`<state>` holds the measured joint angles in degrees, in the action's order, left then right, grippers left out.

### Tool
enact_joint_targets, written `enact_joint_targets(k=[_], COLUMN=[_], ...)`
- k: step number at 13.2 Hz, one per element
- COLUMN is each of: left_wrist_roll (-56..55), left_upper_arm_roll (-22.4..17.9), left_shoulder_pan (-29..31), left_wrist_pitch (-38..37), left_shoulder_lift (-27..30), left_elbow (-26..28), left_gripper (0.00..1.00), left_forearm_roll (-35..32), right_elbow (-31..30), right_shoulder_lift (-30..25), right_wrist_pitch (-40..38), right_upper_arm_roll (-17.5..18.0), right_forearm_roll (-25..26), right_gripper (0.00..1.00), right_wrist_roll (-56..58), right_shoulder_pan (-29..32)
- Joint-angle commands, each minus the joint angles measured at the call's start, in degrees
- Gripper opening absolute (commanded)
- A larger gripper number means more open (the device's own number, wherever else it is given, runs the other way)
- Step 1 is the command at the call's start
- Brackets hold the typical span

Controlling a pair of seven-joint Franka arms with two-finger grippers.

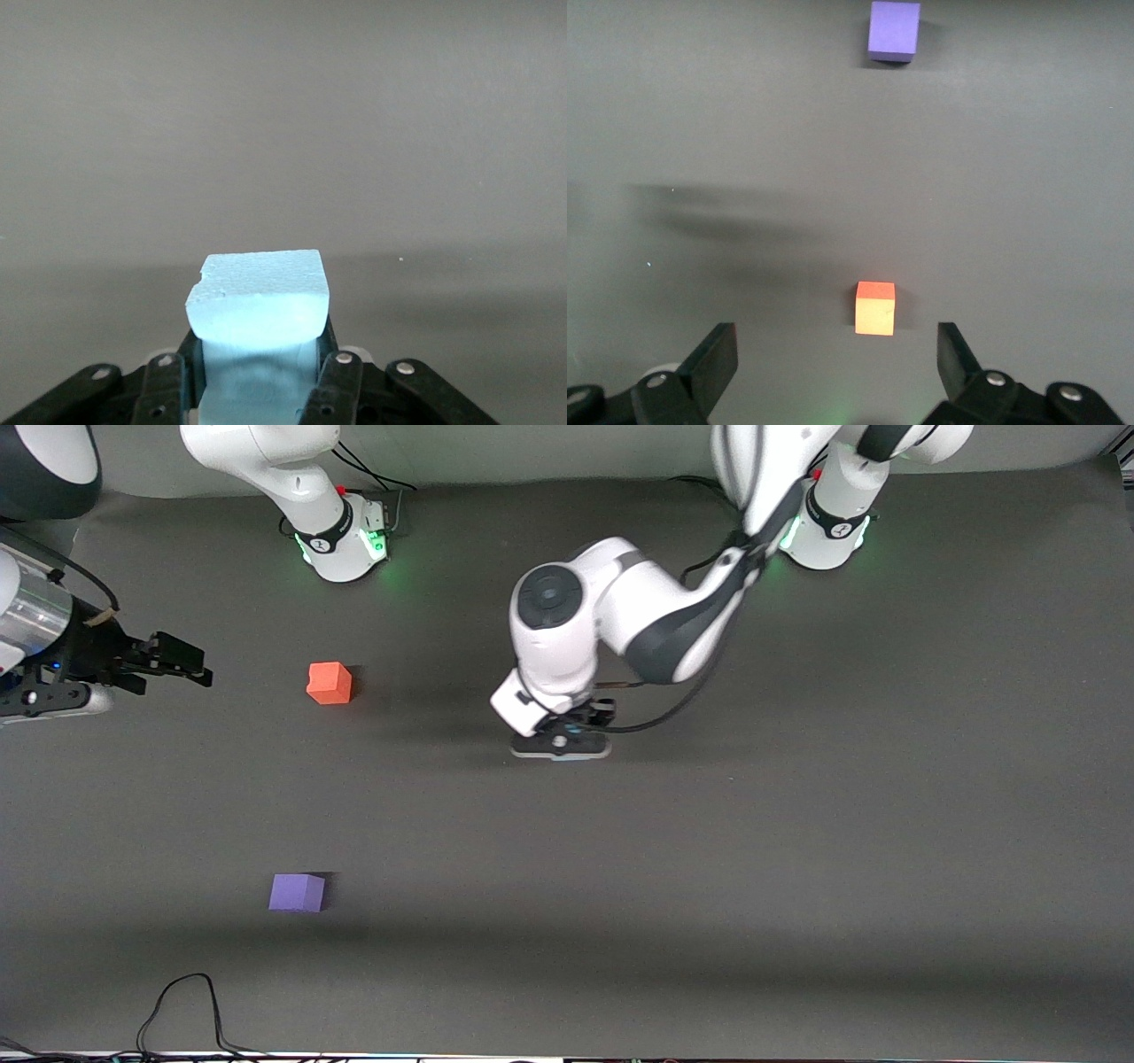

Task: Place blue block between orange and purple blocks
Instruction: 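Carry the blue cube toward the right gripper while the right gripper approaches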

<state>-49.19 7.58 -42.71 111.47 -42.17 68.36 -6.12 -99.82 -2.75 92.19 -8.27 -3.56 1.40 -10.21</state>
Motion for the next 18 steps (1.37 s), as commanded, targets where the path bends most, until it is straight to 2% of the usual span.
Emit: enact_joint_targets(k=[1,4,6,8,10,14,16,18], left_wrist_roll=[-2.0,-2.1,-2.5,-2.3,-2.5,-1.7,3.8,13.3], left_upper_arm_roll=[-1.1,-1.2,-1.2,-1.2,-1.2,-0.3,-0.5,-0.6], left_shoulder_pan=[-2.0,-2.7,-3.0,-2.6,-2.3,1.7,7.0,15.4], left_wrist_pitch=[5.4,11.6,12.1,12.0,10.4,1.1,-3.2,-6.9], left_shoulder_lift=[-7.9,-12.5,-13.7,-13.5,-11.9,-4.0,2.5,8.0], left_elbow=[-3.4,-3.1,-3.1,-3.2,-3.8,-4.2,-3.7,-1.7], left_gripper=[0.45,0.45,0.50,1.00,1.00,1.00,1.00,1.00], left_forearm_roll=[-1.0,-1.3,-2.1,-2.4,-2.2,0.6,5.4,11.6], right_elbow=[0.2,0.0,0.3,0.4,0.8,1.2,1.3,1.2], right_shoulder_lift=[0.9,2.1,3.1,3.5,4.4,6.7,8.5,10.7], right_wrist_pitch=[0.7,0.9,1.2,2.6,4.1,8.5,11.2,15.6], right_upper_arm_roll=[-0.2,0.0,1.1,2.0,4.0,11.8,17.1,21.8], right_forearm_roll=[-0.7,-0.3,-0.7,-0.7,-0.9,-1.0,-1.7,-1.7], right_gripper=[1.00,1.00,1.00,1.00,1.00,1.00,1.00,1.00], right_wrist_roll=[-3.7,-6.2,-6.8,-6.9,-7.9,-15.4,-21.2,-26.5], right_shoulder_pan=[-2.7,-5.6,-5.6,-5.8,-5.6,-5.6,-5.7,-5.7])
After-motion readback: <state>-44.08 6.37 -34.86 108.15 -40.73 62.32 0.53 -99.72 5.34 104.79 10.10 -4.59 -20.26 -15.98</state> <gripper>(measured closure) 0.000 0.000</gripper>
